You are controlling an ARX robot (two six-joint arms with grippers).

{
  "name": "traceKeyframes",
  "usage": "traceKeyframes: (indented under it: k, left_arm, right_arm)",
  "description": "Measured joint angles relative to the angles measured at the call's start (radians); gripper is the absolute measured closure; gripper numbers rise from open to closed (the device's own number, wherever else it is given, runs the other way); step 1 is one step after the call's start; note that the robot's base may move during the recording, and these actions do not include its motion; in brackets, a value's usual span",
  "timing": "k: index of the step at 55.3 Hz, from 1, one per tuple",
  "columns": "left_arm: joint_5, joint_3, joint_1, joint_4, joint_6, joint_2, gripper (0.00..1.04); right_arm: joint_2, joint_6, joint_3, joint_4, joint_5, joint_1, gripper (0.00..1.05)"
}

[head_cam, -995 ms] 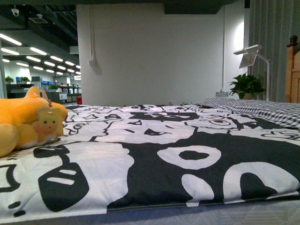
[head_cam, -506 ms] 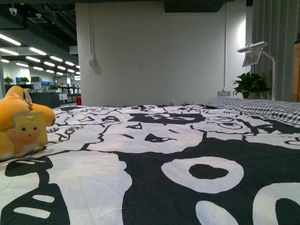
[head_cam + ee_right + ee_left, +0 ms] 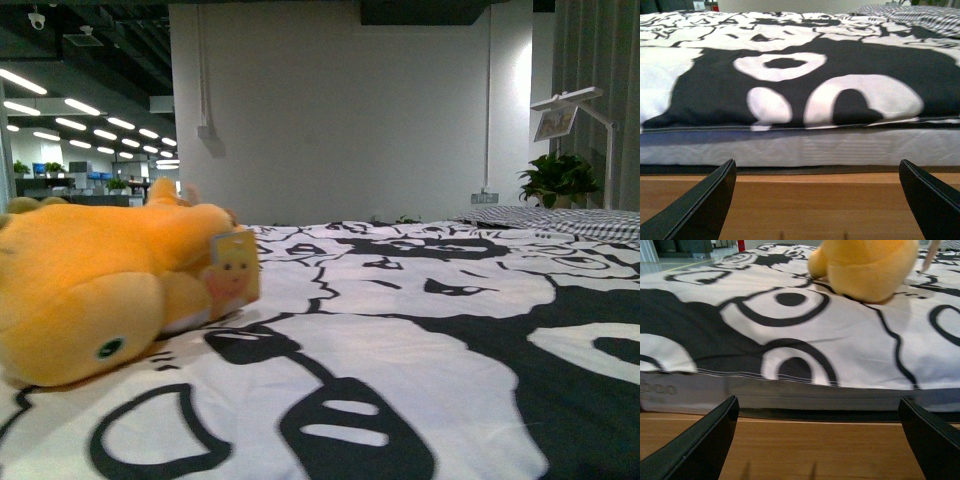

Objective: Put away toys

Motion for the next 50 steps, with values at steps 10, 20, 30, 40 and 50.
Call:
traceKeyframes:
  k: [10, 20, 30, 40, 50]
  left_arm:
    - [-0.001, 0.000, 0.000, 0.001, 0.000, 0.001, 0.06]
    - [-0.002, 0.000, 0.000, 0.002, 0.000, -0.001, 0.06]
    - [0.000, 0.000, 0.002, 0.002, 0.000, -0.001, 0.06]
    - [-0.002, 0.000, 0.001, 0.002, 0.000, 0.000, 0.06]
    - [-0.005, 0.000, 0.001, 0.002, 0.000, -0.001, 0.06]
  right_arm:
    - [-0.001, 0.000, 0.000, 0.001, 0.000, 0.000, 0.07]
    - [0.000, 0.000, 0.000, 0.001, -0.001, 0.000, 0.07]
    - [0.000, 0.000, 0.000, 0.000, -0.001, 0.000, 0.07]
    - [0.000, 0.000, 0.000, 0.000, 0.000, 0.000, 0.07]
    - [0.000, 0.002, 0.000, -0.002, 0.009, 0.001, 0.07]
